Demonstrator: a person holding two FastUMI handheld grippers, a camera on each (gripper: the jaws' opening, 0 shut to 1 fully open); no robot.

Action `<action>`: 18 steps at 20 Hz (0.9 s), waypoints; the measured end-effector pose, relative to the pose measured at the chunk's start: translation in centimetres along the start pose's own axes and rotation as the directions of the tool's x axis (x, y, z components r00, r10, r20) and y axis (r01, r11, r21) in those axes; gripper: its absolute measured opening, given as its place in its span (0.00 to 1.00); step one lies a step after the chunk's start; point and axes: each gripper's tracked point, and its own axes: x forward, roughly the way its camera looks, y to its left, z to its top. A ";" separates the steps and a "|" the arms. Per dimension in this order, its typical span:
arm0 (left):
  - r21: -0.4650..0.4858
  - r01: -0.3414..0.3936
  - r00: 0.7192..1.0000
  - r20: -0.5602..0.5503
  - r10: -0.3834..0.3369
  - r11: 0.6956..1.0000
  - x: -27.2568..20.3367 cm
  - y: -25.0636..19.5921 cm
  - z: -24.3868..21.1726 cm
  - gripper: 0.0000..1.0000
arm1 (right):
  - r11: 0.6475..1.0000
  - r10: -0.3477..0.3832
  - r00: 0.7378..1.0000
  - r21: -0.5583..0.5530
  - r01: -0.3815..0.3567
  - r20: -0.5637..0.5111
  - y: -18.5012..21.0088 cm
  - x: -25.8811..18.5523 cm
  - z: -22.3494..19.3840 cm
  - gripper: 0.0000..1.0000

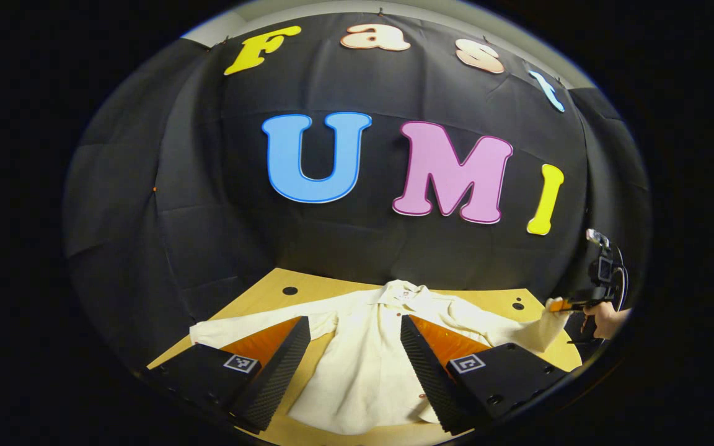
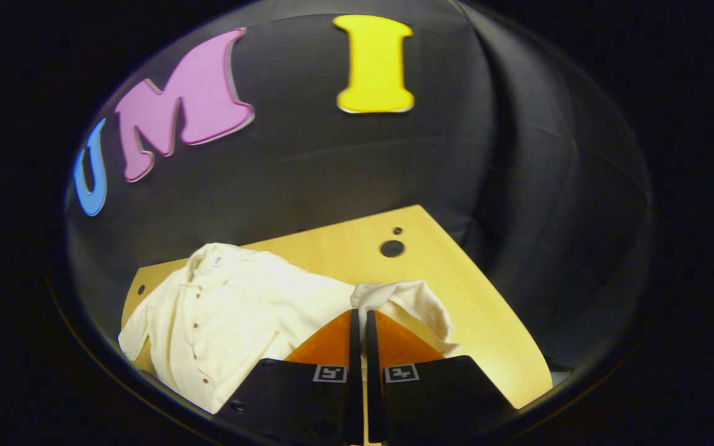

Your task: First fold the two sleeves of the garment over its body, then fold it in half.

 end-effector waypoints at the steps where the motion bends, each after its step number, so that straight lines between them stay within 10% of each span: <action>1: -0.004 -0.010 1.000 0.002 0.010 1.000 -0.3 1.0 0.0 0.96 | 0.999 0.035 0.999 -0.017 -0.035 0.001 3.0 0.1 0.5 0.07; 18: -0.079 -0.220 0.973 -0.090 0.213 0.972 -2.3 18.6 -4.4 0.96 | 0.843 0.390 0.905 -0.329 -0.425 -0.169 42.4 2.0 -6.6 0.07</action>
